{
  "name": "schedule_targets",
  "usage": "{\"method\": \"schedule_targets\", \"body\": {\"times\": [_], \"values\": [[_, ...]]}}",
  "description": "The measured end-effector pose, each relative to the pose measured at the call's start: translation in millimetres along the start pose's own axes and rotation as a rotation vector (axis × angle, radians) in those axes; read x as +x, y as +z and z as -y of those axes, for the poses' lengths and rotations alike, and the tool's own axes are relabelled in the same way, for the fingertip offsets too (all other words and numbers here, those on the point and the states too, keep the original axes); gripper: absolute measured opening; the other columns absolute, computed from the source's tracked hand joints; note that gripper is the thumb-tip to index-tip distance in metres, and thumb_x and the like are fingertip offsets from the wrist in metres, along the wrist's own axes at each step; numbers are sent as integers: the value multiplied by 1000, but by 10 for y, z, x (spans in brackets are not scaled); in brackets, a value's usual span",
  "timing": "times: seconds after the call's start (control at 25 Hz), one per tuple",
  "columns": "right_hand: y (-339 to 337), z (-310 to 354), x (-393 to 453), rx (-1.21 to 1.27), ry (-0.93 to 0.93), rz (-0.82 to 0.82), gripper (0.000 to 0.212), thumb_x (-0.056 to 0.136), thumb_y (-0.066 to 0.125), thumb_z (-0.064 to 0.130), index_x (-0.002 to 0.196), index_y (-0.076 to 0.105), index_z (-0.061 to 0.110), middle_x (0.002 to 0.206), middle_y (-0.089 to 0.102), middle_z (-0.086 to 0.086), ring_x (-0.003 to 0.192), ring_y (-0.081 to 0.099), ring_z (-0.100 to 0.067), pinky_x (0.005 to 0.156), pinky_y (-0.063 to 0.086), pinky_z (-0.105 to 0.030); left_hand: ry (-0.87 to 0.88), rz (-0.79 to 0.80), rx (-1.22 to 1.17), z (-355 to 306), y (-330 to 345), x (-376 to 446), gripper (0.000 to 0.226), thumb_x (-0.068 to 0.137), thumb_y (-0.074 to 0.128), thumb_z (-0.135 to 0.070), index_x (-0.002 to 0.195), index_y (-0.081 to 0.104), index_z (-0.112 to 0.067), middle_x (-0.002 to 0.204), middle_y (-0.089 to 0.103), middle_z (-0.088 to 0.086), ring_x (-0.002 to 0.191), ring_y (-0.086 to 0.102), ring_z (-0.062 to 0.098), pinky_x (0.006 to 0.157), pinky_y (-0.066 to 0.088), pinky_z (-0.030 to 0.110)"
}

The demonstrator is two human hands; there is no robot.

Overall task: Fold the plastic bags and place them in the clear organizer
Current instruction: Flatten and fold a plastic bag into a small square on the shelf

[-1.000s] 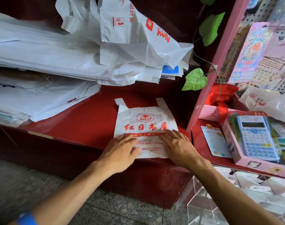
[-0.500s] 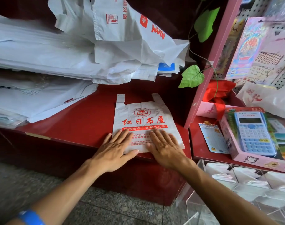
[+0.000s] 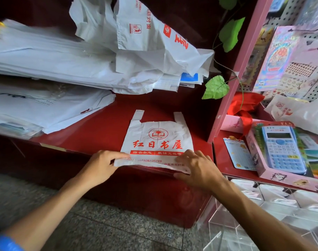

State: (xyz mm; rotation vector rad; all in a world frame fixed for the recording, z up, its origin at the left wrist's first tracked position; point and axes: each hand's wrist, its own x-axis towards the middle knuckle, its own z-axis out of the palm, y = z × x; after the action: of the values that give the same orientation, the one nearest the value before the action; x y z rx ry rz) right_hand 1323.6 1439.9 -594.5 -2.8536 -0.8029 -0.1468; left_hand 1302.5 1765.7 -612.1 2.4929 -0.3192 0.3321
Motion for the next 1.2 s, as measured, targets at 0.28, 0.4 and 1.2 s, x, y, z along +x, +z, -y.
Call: {"method": "schedule_targets", "body": {"times": [0.28,0.4,1.2], "values": [[-33,-313,12,731,318,-110,14,89,71,28,82,72,16,76,71,-1,65,59,-6,65,49,-35,-211,-65,-350,-92,-35,35,18,96,63,-13,88,72,-27,85,74,1,75,62,3,66,42,20],[-9,-301,84,752,391,-168,28,95,63,33,79,62,10,67,58,-1,60,48,-10,56,38,-31,-311,-128,-413,-139,42,83,20,95,63,-13,87,72,-28,83,75,-15,76,63,-8,69,45,13],[85,-223,238,282,581,-179,13,95,50,20,90,56,10,80,55,-2,76,52,-28,63,35,-32,-415,-201,224,-249,273,233,33,92,61,-37,65,57,-19,54,59,-5,62,55,18,74,22,36]]}}
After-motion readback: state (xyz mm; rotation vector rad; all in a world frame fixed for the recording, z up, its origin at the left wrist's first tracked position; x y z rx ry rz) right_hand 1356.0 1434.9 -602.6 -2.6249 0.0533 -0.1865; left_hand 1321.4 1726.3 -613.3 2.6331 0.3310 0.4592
